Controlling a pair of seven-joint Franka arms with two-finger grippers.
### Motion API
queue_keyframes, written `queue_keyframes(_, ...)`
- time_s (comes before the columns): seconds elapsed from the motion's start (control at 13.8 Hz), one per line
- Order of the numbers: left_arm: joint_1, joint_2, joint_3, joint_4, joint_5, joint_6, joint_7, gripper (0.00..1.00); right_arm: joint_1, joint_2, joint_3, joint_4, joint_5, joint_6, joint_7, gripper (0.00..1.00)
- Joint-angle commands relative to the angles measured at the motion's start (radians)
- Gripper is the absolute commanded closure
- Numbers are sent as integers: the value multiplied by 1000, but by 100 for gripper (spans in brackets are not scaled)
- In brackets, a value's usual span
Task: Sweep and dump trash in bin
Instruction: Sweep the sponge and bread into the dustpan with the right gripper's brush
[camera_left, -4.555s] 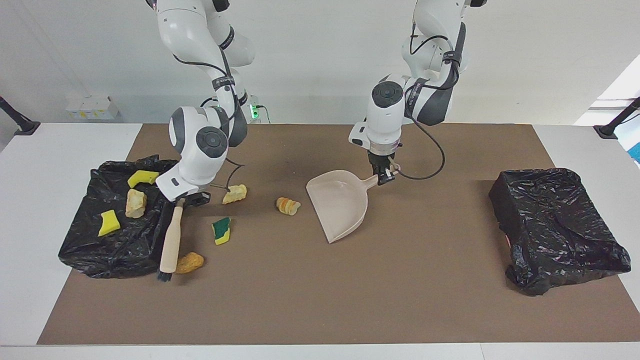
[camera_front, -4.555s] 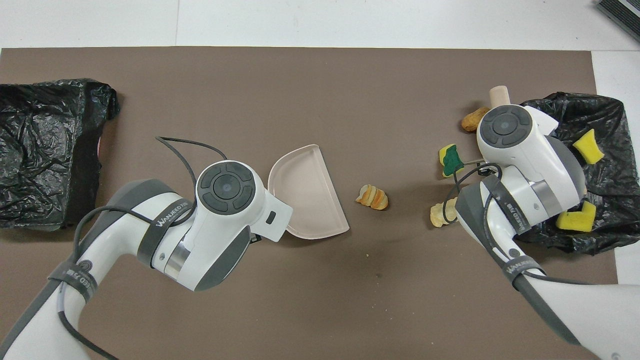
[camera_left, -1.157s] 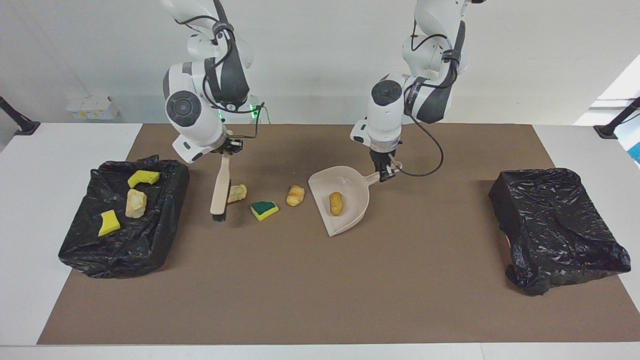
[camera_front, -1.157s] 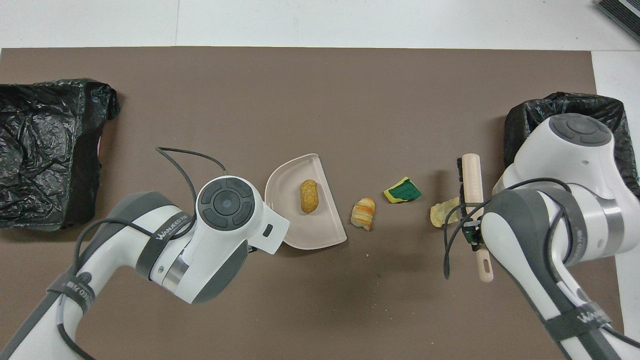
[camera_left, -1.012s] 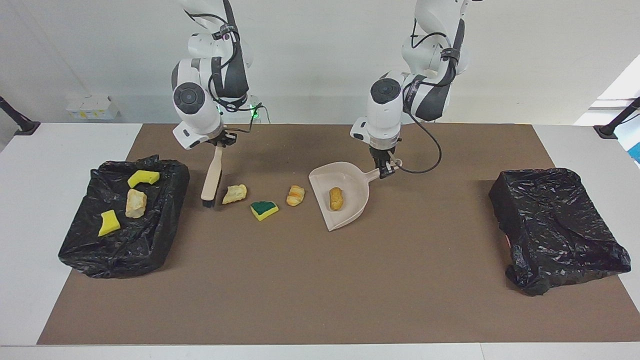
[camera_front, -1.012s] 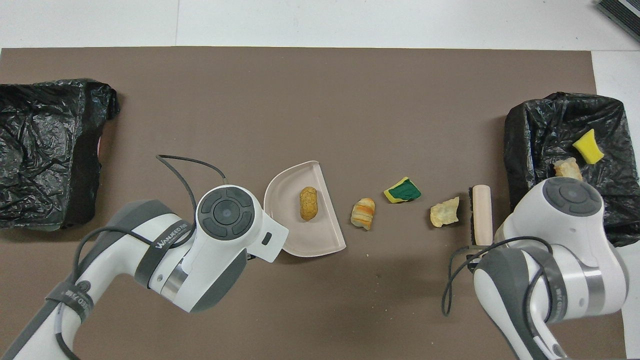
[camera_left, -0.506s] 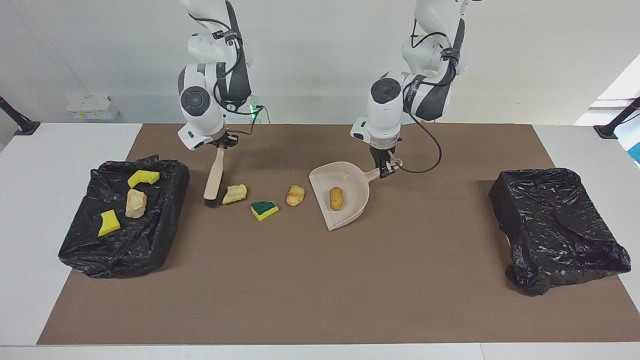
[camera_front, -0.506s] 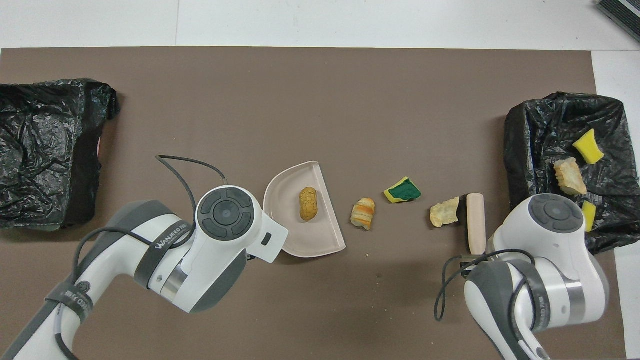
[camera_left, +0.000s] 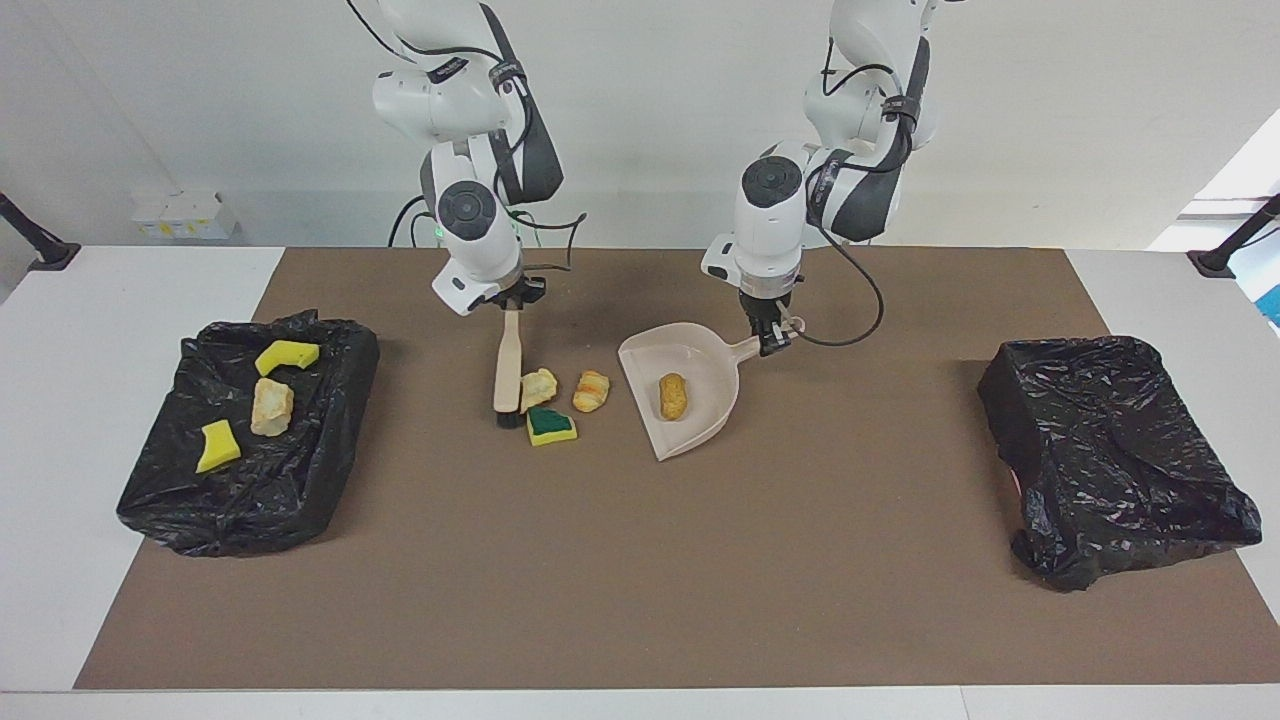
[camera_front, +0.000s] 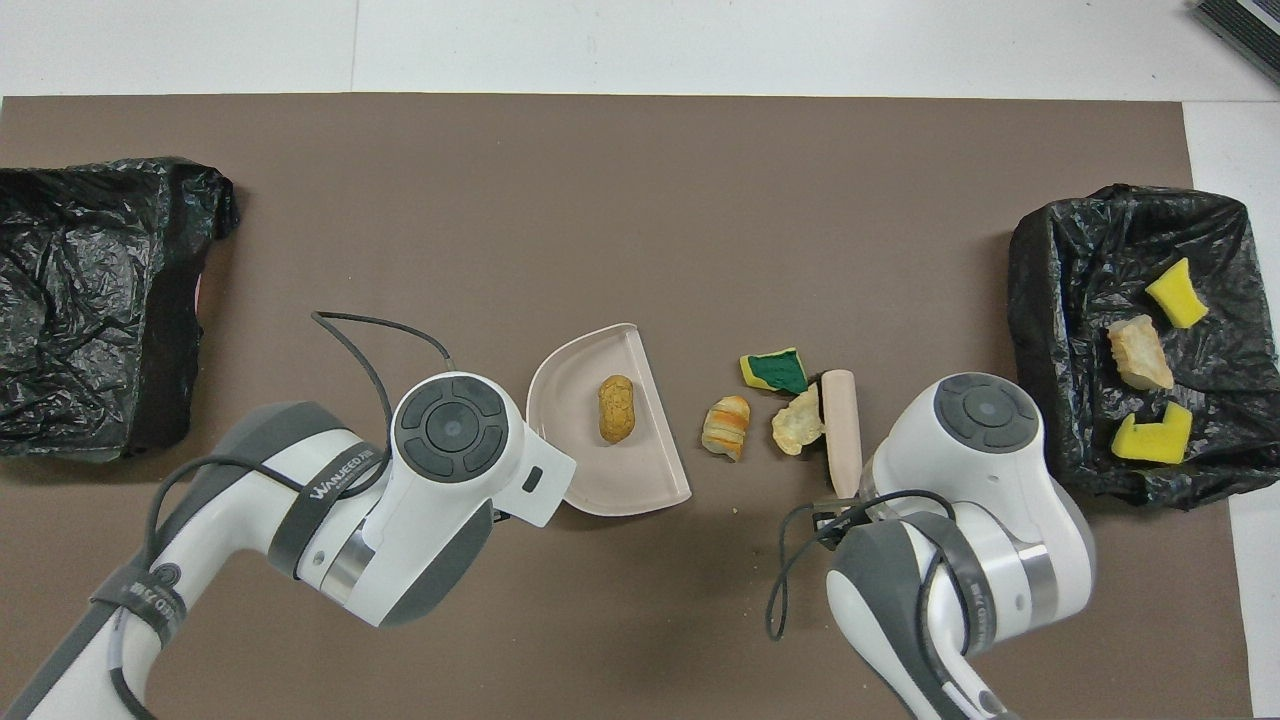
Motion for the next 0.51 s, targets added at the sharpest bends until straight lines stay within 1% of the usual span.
queue_keyframes(0.0, -4, -38, 6, -45, 20, 17, 7, 100, 79, 78, 1, 56, 57, 49, 40, 100)
queue_keyframes(0.22, -3, -38, 6, -45, 20, 17, 7, 100, 151, 82, 1, 82, 129, 64, 41, 100)
queue_keyframes(0.43, 0, -38, 6, -45, 20, 18, 7, 100, 235, 82, 1, 84, 255, 171, 41, 100)
